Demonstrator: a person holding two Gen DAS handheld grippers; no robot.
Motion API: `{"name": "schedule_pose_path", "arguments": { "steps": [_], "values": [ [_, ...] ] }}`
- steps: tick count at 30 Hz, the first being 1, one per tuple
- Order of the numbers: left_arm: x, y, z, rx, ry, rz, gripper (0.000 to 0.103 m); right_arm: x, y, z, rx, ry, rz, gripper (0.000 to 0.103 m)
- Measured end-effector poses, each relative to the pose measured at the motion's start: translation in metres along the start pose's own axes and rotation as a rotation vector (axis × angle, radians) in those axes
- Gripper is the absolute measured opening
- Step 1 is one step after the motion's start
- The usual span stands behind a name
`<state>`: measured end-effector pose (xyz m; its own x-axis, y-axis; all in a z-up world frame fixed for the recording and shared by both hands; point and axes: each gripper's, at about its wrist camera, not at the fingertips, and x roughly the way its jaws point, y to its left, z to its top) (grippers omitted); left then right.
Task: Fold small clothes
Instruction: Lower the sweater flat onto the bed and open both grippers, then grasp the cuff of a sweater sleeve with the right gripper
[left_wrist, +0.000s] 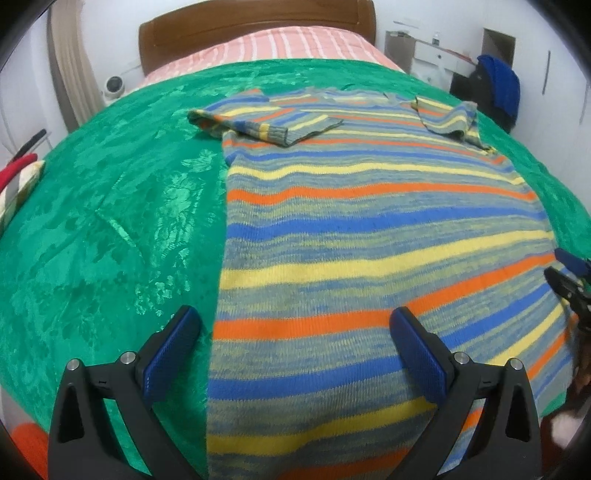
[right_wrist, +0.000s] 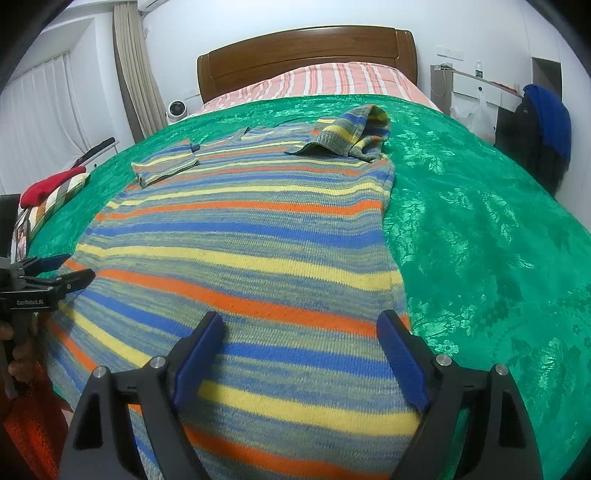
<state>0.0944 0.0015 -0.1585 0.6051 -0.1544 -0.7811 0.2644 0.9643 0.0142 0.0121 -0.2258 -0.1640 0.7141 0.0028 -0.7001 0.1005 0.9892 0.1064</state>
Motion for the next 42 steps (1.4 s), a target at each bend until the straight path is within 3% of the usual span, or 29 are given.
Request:
{"name": "schedule_pose_path", "arguments": {
  "steps": [5,9,13,17,21,25,30,31,32,33,34,36,39,41,42],
  "values": [
    [-0.010,0.002,-0.002,-0.010,-0.042,-0.006,0.102,0.000,0.000,0.000,-0.004,0.003,0.003,0.086],
    [-0.032,0.007,0.003,-0.030,-0.129,0.007,0.102,0.000,0.000,0.001,-0.006,0.013,0.012,0.090],
    [-0.060,0.031,0.007,-0.078,-0.236,0.087,0.102,-0.008,0.003,0.012,-0.003,0.104,0.000,0.091],
    [-0.060,0.069,0.004,-0.170,-0.265,0.177,0.102,-0.048,-0.010,0.042,-0.012,0.042,0.004,0.091],
    [-0.040,0.094,0.006,-0.287,-0.214,0.177,0.102,-0.052,-0.010,0.102,-0.178,0.032,-0.032,0.091],
    [-0.032,0.093,0.007,-0.299,-0.207,0.200,0.102,0.015,0.015,0.152,-0.431,0.115,-0.060,0.091],
    [-0.032,0.087,0.003,-0.253,-0.189,0.229,0.102,0.122,0.039,0.169,-0.716,0.206,-0.239,0.071],
    [-0.031,0.086,0.003,-0.244,-0.181,0.234,0.102,0.144,0.040,0.170,-0.761,0.216,-0.277,0.059],
    [-0.030,0.085,0.003,-0.238,-0.178,0.239,0.102,0.157,0.037,0.172,-0.759,0.225,-0.288,0.018],
    [-0.030,0.085,0.003,-0.233,-0.175,0.246,0.102,0.161,0.030,0.177,-0.727,0.234,-0.283,0.002],
    [-0.030,0.085,0.003,-0.232,-0.173,0.248,0.102,0.160,0.018,0.188,-0.638,0.223,-0.279,0.002],
    [-0.029,0.089,0.003,-0.250,-0.166,0.229,0.102,0.132,-0.023,0.212,-0.400,0.119,-0.253,0.002],
    [-0.024,0.095,0.003,-0.293,-0.144,0.190,0.102,0.084,-0.121,0.233,-0.080,0.046,-0.319,0.002],
    [-0.020,0.097,0.002,-0.314,-0.129,0.185,0.102,0.046,-0.204,0.228,0.160,0.035,-0.371,0.002],
    [-0.017,0.098,0.002,-0.325,-0.121,0.181,0.102,0.036,-0.225,0.224,0.211,0.033,-0.390,0.002]
  ]
}}
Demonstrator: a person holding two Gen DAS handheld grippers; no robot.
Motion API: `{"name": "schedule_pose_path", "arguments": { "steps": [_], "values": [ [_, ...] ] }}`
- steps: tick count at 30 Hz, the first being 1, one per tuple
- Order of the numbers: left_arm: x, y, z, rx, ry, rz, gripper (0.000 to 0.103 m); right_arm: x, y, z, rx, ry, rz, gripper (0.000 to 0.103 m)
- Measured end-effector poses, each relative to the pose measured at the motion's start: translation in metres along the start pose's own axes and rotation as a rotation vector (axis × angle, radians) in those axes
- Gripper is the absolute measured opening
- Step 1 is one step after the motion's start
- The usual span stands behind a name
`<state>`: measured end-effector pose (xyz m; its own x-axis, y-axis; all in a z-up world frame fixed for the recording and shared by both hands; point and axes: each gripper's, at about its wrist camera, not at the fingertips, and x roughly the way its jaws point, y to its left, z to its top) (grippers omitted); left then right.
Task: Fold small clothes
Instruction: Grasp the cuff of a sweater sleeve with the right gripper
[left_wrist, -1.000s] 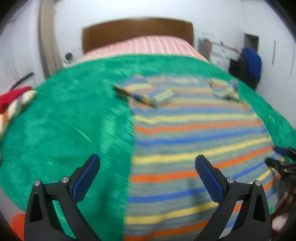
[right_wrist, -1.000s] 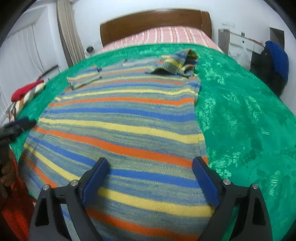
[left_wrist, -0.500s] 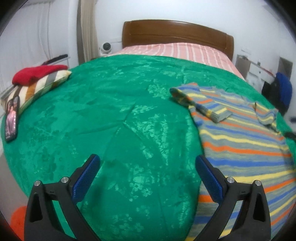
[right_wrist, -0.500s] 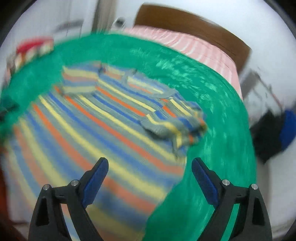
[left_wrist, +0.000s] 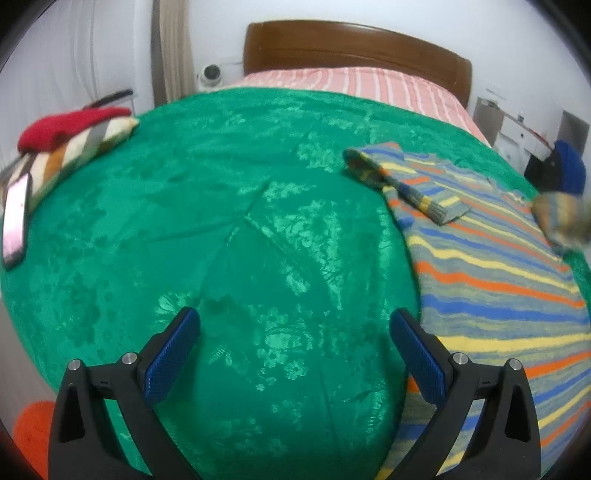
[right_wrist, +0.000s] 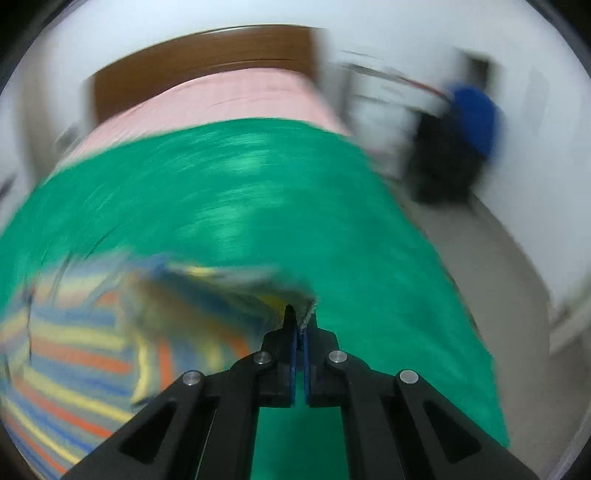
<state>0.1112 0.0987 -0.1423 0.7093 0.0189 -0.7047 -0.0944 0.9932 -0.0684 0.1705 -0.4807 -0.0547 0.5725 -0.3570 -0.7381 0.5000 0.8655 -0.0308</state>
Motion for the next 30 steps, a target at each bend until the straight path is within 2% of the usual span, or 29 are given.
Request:
{"name": "schedule_pose_path", "arguments": {
  "steps": [1,3,6,9,12,14,15,17,19,20,23,25,27,29,30],
  "values": [
    [0.002,0.001,-0.001,-0.007,0.007,0.000,0.102,-0.002,-0.033,-0.002,0.060,0.013,-0.023,0.002],
    [0.005,0.002,-0.003,-0.019,0.021,0.008,0.102,0.001,-0.072,-0.010,0.129,0.055,-0.021,0.002],
    [0.006,0.003,-0.006,-0.022,0.029,0.034,0.102,0.011,-0.110,-0.028,0.255,0.133,0.063,0.002],
    [0.006,0.002,-0.009,0.001,0.032,0.056,0.102,0.018,-0.142,-0.049,0.455,0.198,0.211,0.002],
    [0.006,0.001,-0.011,0.019,0.031,0.064,0.102,0.022,-0.167,-0.065,0.660,0.244,0.353,0.002],
    [0.006,-0.001,-0.011,0.026,0.031,0.067,0.102,0.019,-0.171,-0.071,0.685,0.263,0.374,0.002],
    [0.006,-0.001,-0.011,0.028,0.032,0.068,0.102,0.019,-0.174,-0.077,0.700,0.305,0.385,0.002],
    [0.006,-0.001,-0.012,0.025,0.033,0.066,0.102,0.022,-0.176,-0.094,0.809,0.377,0.467,0.002],
    [0.008,-0.001,-0.011,0.022,0.036,0.062,0.102,0.020,-0.181,-0.105,0.890,0.397,0.528,0.002],
    [0.008,-0.001,-0.011,0.022,0.037,0.062,0.102,0.017,-0.183,-0.106,0.901,0.392,0.539,0.002],
    [0.009,-0.002,-0.011,0.027,0.037,0.062,0.102,0.024,-0.180,-0.115,0.846,0.479,0.430,0.002],
    [0.008,-0.001,-0.010,0.024,0.040,0.057,0.102,0.032,-0.184,-0.121,0.852,0.489,0.421,0.003],
    [0.008,0.001,-0.011,0.021,0.043,0.054,0.102,0.031,-0.187,-0.118,0.833,0.430,0.438,0.020],
    [0.008,0.000,-0.011,0.025,0.042,0.055,0.102,0.029,-0.190,-0.119,0.856,0.402,0.529,0.068],
    [0.009,0.000,-0.011,0.027,0.041,0.055,0.102,0.028,-0.192,-0.121,0.880,0.383,0.574,0.073]
  ]
}}
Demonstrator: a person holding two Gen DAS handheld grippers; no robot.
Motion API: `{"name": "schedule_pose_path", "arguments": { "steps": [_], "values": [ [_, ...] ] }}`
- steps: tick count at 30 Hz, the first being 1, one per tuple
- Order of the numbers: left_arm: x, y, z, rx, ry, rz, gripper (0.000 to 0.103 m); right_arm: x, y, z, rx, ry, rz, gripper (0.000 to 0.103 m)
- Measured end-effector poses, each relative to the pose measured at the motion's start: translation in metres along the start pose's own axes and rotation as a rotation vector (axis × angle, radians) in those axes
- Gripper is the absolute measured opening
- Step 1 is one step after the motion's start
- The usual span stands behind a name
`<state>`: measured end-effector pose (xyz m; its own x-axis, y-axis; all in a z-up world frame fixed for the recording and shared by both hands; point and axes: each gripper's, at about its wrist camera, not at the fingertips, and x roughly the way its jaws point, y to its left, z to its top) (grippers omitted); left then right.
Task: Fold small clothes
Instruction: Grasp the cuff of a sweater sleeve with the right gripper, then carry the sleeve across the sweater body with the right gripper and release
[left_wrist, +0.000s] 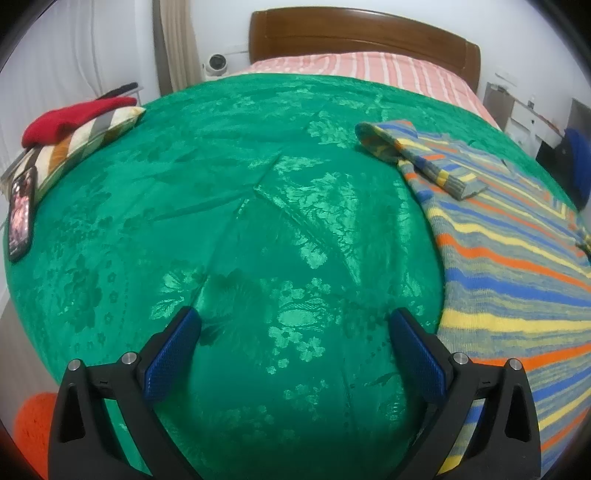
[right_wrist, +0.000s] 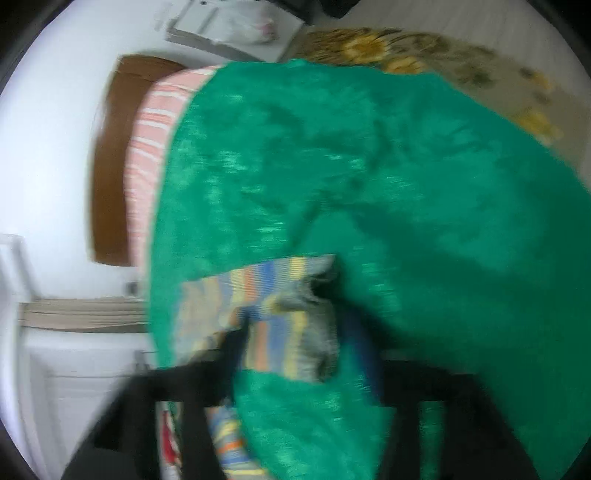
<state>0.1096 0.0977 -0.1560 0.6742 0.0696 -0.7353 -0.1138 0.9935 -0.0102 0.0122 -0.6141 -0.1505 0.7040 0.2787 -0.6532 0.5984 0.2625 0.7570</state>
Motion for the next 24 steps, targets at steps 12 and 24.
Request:
{"name": "schedule_pose_path", "arguments": {
  "steps": [12,24],
  "values": [
    [0.001,-0.008,-0.002,0.026,-0.018,0.025,0.103,0.024,-0.019,0.030,-0.001,0.049,0.097,0.034],
    [0.000,-0.011,-0.004,0.035,-0.026,0.038,0.103,0.035,-0.003,0.029,-0.039,0.033,0.068,0.006]
  ]
}}
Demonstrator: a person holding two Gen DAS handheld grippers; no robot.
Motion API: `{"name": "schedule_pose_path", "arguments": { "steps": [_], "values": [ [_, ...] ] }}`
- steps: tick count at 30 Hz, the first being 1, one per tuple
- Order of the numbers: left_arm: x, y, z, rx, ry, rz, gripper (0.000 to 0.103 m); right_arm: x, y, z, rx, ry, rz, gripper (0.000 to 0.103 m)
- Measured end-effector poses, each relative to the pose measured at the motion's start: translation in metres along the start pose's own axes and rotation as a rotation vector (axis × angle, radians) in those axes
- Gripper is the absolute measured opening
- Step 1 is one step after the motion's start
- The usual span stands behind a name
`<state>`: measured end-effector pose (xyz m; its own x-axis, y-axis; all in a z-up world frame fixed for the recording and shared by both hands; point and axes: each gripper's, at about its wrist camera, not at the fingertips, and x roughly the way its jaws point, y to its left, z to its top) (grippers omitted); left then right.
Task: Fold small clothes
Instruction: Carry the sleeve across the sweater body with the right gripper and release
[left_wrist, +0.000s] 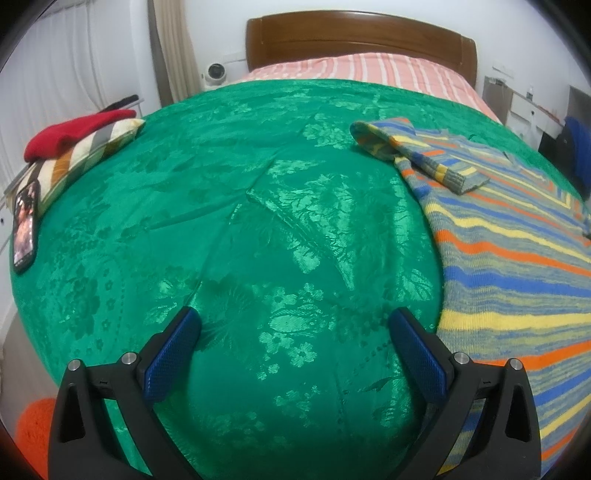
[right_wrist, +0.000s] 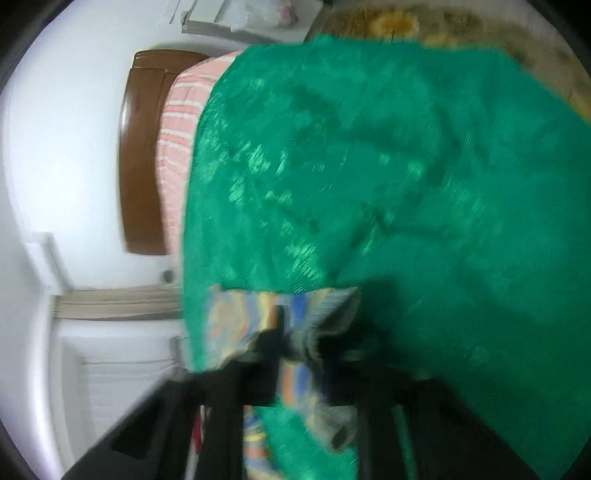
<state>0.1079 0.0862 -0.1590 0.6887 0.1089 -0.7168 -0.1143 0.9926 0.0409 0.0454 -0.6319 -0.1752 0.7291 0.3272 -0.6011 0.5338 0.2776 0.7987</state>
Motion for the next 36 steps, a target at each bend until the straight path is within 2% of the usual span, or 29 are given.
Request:
{"name": "schedule_pose_path", "arguments": {
  "steps": [1,2,3,4,5,7,8,10,12,16,20,22,23,24,27,31,36],
  "values": [
    [0.000,0.000,0.000,-0.001,0.000,0.000,0.103,-0.005,0.010,-0.001,-0.070,-0.055,-0.059,0.006],
    [0.000,0.000,0.000,-0.001,0.000,0.000,0.103,-0.008,0.026,-0.004,-0.195,-0.108,-0.142,0.006],
    [0.000,-0.001,0.000,-0.001,0.000,0.001,0.103,-0.007,0.036,-0.005,-0.280,-0.133,-0.209,0.006],
    [0.000,0.000,0.000,-0.001,0.000,0.000,0.103,-0.001,0.047,-0.012,-0.395,-0.154,-0.321,0.006],
    [-0.001,-0.001,0.000,-0.001,0.000,0.000,0.103,0.004,0.049,-0.014,-0.417,-0.150,-0.348,0.006],
    [0.000,0.000,0.000,-0.002,0.001,-0.001,0.103,0.007,0.044,-0.016,-0.390,-0.152,-0.336,0.010],
    [0.000,0.000,0.000,-0.002,0.003,-0.003,0.103,0.003,0.043,-0.015,-0.365,-0.162,-0.318,0.018],
    [-0.001,0.000,0.000,-0.004,0.005,-0.006,0.103,-0.018,0.035,-0.016,-0.272,-0.222,-0.285,0.028],
    [0.000,0.001,0.001,-0.008,0.007,-0.008,0.103,-0.038,0.032,-0.019,-0.222,-0.242,-0.240,0.028],
    [0.001,-0.001,0.001,-0.014,0.002,-0.005,0.103,-0.056,0.036,-0.044,-0.159,-0.159,-0.198,0.028],
    [0.001,-0.002,0.001,-0.009,-0.004,-0.002,0.103,-0.029,0.030,-0.060,-0.081,-0.054,-0.218,0.029],
    [0.000,-0.001,0.001,-0.005,-0.001,-0.007,0.103,-0.016,0.024,-0.060,-0.073,-0.064,-0.210,0.027],
    [0.000,-0.001,0.000,-0.003,0.001,-0.009,0.103,-0.012,0.023,-0.059,-0.076,-0.075,-0.197,0.010],
    [-0.001,0.001,0.000,-0.002,0.004,-0.009,0.103,-0.012,0.023,-0.059,-0.090,-0.099,-0.206,0.007],
    [-0.003,0.004,-0.001,-0.008,0.012,-0.014,0.103,-0.028,0.028,-0.074,-0.077,-0.149,-0.242,0.007],
    [0.001,0.000,0.001,-0.004,0.005,-0.011,0.103,-0.019,0.007,-0.086,-0.017,-0.081,-0.303,0.005],
    [-0.003,-0.001,0.000,0.016,0.007,-0.013,0.103,-0.013,0.009,-0.085,-0.047,-0.082,-0.339,0.005]
  ]
}}
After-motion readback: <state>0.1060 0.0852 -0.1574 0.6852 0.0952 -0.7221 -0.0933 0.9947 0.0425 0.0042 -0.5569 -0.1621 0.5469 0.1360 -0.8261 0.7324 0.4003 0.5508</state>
